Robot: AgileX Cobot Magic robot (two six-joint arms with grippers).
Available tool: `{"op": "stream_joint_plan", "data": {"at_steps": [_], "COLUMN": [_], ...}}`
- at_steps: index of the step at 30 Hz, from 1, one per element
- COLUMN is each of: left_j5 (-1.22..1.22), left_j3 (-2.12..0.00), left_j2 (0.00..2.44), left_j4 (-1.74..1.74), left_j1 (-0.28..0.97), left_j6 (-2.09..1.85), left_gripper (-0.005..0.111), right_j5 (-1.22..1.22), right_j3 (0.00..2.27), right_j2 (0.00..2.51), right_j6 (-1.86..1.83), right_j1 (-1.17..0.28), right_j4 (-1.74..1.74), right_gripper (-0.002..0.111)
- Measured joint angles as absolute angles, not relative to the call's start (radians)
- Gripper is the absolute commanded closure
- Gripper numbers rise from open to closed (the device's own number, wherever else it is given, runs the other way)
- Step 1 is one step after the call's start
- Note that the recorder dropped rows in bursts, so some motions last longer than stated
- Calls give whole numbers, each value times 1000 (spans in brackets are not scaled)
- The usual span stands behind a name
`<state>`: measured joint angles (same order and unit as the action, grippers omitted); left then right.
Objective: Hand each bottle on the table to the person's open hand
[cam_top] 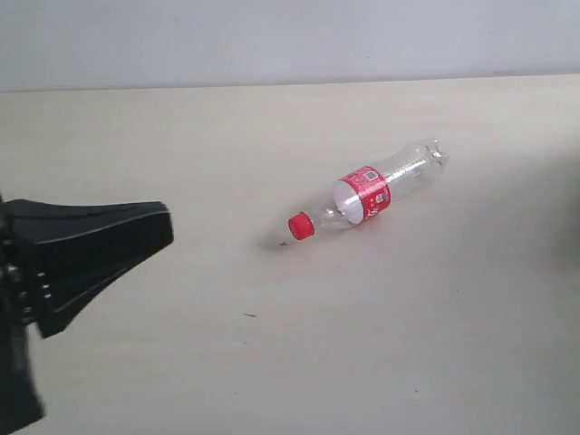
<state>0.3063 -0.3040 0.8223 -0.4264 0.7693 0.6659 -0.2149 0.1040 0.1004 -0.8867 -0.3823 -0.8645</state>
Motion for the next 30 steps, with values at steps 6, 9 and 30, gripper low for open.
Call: {"op": "stream_joint_plan", "data": {"at_steps": [6, 9, 30], "left_j5": [288, 250, 69], "left_j3": [-206, -160, -1], "left_j2": [578, 479, 328], "left_j4": [-426, -429, -479], "left_j1": [769, 769, 769], "left_j6": [682, 684, 689], "left_gripper": [107, 107, 107], "right_j5": [-215, -215, -215], "right_j3": [104, 104, 104], "right_j2": [100, 100, 100], "right_j6": [-887, -887, -887], "right_j1": [-382, -382, -382], "right_j4": [-865, -865, -865], "right_gripper": [108, 108, 108]}}
